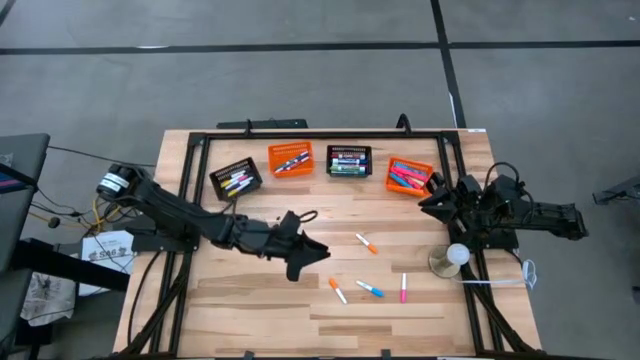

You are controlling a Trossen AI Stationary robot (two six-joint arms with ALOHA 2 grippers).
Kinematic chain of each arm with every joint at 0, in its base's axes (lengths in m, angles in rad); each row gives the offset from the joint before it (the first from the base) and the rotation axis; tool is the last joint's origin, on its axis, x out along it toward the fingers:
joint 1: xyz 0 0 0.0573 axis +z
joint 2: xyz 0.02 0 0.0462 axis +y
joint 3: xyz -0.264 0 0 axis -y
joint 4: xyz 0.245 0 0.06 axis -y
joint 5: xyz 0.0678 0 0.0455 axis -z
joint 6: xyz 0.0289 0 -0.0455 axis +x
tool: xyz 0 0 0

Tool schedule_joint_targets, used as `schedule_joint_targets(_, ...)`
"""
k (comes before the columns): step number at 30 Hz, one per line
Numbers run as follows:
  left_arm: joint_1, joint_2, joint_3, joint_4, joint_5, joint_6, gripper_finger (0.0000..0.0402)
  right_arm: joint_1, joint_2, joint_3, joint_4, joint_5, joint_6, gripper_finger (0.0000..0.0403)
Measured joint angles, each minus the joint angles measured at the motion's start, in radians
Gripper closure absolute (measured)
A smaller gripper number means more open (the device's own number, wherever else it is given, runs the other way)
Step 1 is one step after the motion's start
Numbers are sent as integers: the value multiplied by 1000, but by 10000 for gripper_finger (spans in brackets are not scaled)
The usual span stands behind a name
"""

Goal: Pick & Place Markers
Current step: Put the bottom white orange marker into the left black bin

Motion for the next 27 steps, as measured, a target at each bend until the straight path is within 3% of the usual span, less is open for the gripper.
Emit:
schedule_joint_targets(8, -51, 106, 81, 15, -117, -94, 291, 2, 0, 0, -10, -1, 0, 340)
schedule_joint_targets(14, -49, 176, 145, 16, -150, -217, 291, 2, 0, 0, -26, -1, 0, 340)
schedule_joint_targets(21, -53, 201, 161, 16, -204, -462, 296, 2, 0, 0, -29, 0, 1, 340)
schedule_joint_targets(27, -55, 201, 161, 20, -230, -496, 304, 2, 0, 0, -30, 1, 1, 340)
